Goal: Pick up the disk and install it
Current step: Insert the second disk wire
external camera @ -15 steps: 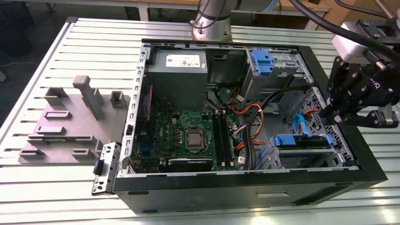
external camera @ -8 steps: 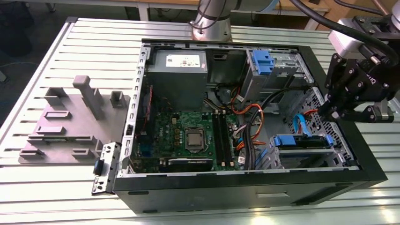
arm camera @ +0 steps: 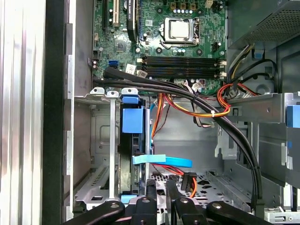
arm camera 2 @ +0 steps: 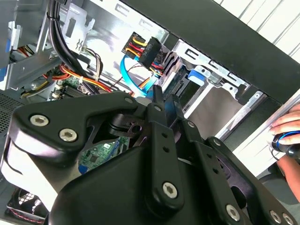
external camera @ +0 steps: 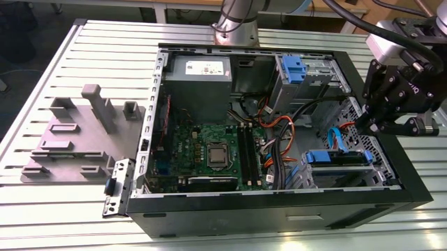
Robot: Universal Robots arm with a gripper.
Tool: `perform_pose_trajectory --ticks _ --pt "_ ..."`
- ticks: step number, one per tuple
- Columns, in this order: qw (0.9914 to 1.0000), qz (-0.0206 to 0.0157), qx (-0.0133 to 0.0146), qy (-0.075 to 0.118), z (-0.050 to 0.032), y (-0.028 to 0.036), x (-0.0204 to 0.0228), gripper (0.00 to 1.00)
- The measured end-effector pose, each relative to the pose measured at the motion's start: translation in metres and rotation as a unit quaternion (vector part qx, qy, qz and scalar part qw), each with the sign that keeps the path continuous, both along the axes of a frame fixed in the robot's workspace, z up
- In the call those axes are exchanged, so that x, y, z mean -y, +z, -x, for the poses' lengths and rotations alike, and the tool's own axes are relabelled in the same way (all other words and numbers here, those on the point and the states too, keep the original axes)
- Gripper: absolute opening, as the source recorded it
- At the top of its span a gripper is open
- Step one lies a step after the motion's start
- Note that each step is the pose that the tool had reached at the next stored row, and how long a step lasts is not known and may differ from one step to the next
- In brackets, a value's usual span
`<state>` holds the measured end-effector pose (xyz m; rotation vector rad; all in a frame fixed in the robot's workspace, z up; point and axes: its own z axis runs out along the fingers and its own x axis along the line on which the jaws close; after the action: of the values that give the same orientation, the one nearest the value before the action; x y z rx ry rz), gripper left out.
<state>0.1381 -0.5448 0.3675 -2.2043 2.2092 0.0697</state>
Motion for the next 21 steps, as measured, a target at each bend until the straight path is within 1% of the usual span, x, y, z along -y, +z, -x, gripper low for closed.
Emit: perform_pose_trajectory --ticks 3,8,13,16,21 --pt "1.0 -0.0002 0.0 0.0 0.0 -0.0009 -0.001 0.23" --pt "1.0 -0.0002 0.0 0.0 -0.0001 -0.0031 -0.0042 0.23" --pt "1.0 -0.0003 -0.0002 0.0 -0.0004 -0.0076 -0.006 0.23" --pt "1.0 -0.0003 -0.0002 0.0 -0.0005 -0.009 -0.0065 0.23" --pt "1.0 -0.0002 -0.0002 0.0 -0.0005 -0.0091 -0.0065 0.23"
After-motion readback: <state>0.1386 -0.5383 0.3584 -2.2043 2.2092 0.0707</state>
